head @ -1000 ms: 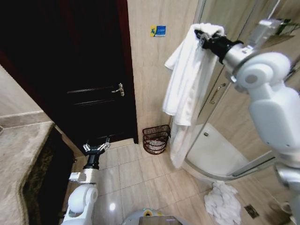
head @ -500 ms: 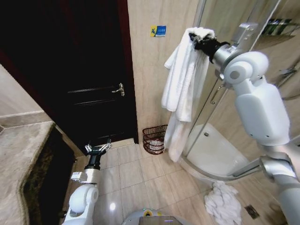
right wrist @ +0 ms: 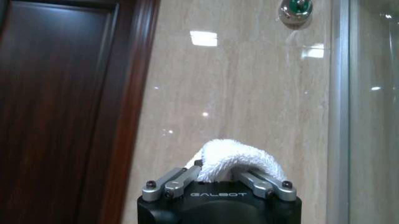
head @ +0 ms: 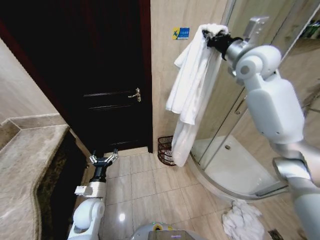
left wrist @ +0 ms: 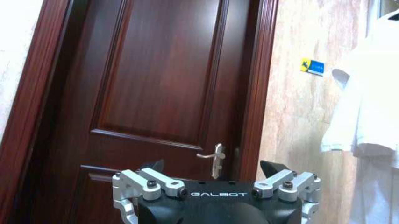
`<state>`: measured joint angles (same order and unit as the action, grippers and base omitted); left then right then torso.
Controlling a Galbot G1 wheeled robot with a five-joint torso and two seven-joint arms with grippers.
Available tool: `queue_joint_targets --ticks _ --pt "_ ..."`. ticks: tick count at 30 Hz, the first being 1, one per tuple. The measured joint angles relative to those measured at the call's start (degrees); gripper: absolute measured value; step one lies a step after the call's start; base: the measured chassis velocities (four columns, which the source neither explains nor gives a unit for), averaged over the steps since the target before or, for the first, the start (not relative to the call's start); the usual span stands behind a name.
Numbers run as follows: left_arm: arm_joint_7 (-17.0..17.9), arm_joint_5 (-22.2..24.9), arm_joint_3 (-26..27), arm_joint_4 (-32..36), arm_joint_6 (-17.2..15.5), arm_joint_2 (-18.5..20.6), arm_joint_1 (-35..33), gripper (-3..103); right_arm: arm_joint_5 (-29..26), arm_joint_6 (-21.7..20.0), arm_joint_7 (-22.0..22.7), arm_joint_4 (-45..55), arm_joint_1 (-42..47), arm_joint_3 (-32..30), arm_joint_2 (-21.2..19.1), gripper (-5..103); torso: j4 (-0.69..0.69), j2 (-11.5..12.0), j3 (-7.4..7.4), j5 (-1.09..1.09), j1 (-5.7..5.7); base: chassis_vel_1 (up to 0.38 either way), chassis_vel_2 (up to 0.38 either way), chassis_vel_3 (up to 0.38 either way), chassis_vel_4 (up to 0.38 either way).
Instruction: Discard the used towel into the hamper.
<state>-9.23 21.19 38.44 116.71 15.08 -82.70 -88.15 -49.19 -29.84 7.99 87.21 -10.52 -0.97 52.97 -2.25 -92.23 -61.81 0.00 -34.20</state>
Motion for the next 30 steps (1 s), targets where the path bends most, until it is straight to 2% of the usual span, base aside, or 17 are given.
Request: queue_joint_targets --ticks 3,10,19,23,30 --pt "-0.15 -0.12 -0.13 0.43 -0.01 0.03 -0.10 100 2.52 0.78 -1.48 -4.55 -2.68 1.08 1.79 7 0.00 0.00 0.00 0.02 -0.01 0.000 0.000 0.000 0.000" --pt "-0.35 -1.05 -0.90 0.86 -0.10 -0.33 0.00 100 2.89 1.77 -2.01 -12.20 -8.32 4.58 6.55 7 -0.01 0.00 0.00 -0.01 -0.01 0.000 0.000 0.000 0.000" --pt "-0.91 -0.92 -0.28 1.95 0.57 -0.66 -1.16 100 7.58 3.37 -4.06 -23.00 -13.56 5.01 11.50 7 -0.01 0.00 0.00 0.01 0.00 0.000 0.000 0.000 0.000" --pt "-1.23 -0.84 -0.01 1.95 1.66 -0.90 -2.00 100 12.55 6.08 -6.06 -31.91 -16.89 4.35 14.17 7 0.00 0.00 0.00 0.01 0.00 0.000 0.000 0.000 0.000" --pt "-1.45 -0.93 -0.20 2.31 2.07 -1.27 -2.27 100 14.84 9.38 -7.31 -39.83 -21.42 3.41 17.85 7 -0.01 0.00 0.00 -0.03 -0.01 0.000 0.000 0.000 0.000"
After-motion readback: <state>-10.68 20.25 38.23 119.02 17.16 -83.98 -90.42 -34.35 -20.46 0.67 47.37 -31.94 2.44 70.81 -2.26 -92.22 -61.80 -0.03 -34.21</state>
